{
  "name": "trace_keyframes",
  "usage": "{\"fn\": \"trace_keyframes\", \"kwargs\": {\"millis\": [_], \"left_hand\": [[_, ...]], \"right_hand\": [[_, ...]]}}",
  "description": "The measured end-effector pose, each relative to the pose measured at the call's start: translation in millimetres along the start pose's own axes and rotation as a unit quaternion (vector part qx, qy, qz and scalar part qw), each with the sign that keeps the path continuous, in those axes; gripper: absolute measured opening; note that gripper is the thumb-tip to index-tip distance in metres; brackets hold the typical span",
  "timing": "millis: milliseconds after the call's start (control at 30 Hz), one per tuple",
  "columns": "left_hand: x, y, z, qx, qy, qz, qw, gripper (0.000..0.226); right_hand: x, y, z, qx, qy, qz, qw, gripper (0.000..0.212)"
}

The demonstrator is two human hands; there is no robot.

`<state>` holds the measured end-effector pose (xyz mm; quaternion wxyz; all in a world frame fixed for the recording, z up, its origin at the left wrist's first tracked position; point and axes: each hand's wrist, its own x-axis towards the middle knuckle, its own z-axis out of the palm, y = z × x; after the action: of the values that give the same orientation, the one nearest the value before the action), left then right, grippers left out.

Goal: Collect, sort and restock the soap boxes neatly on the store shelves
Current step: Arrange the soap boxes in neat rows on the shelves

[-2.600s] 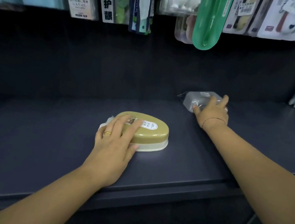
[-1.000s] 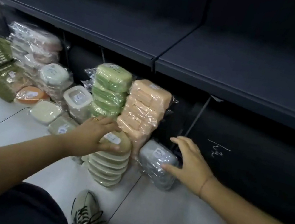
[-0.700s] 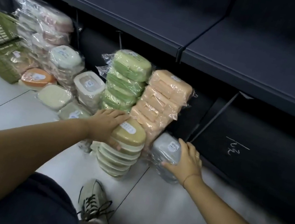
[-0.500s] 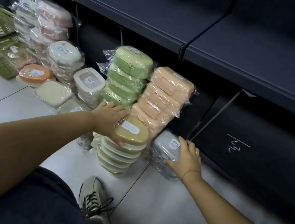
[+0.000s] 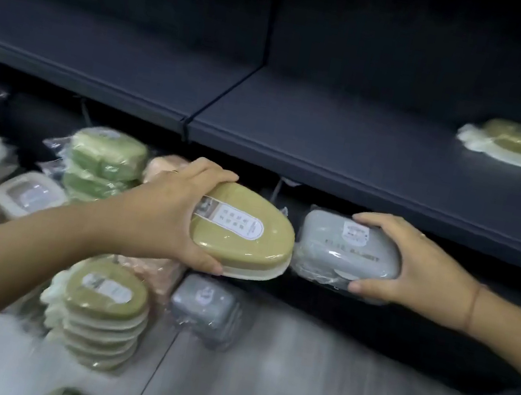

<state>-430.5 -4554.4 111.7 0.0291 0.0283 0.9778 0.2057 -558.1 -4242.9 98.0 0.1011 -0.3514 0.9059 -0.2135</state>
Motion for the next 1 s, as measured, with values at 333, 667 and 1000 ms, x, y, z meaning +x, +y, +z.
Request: {"fn": "trace_keyframes", "kwargs": {"millis": [333,667,1000], "left_hand": [[182.0,174.4,30.7,-0.052,0.055,0.13,0.989,0.114],[290.8,225.1,80.4,-0.035,0.079,0.111,0.99,0.109],[303.0,222.6,101.1,-0.158,0.108,0.104,0.976,0.084]], "right_hand": [[-80.2,208.8,-154.9,-0.047,0.237,0.249,0.938,0.085],[-38.0,326.0,-212.1,-0.093,0.215,0.262,0.936,0.079],[39.5,362.7,-256.2,-0.078,0.262,0.247,0.93,0.069]]}}
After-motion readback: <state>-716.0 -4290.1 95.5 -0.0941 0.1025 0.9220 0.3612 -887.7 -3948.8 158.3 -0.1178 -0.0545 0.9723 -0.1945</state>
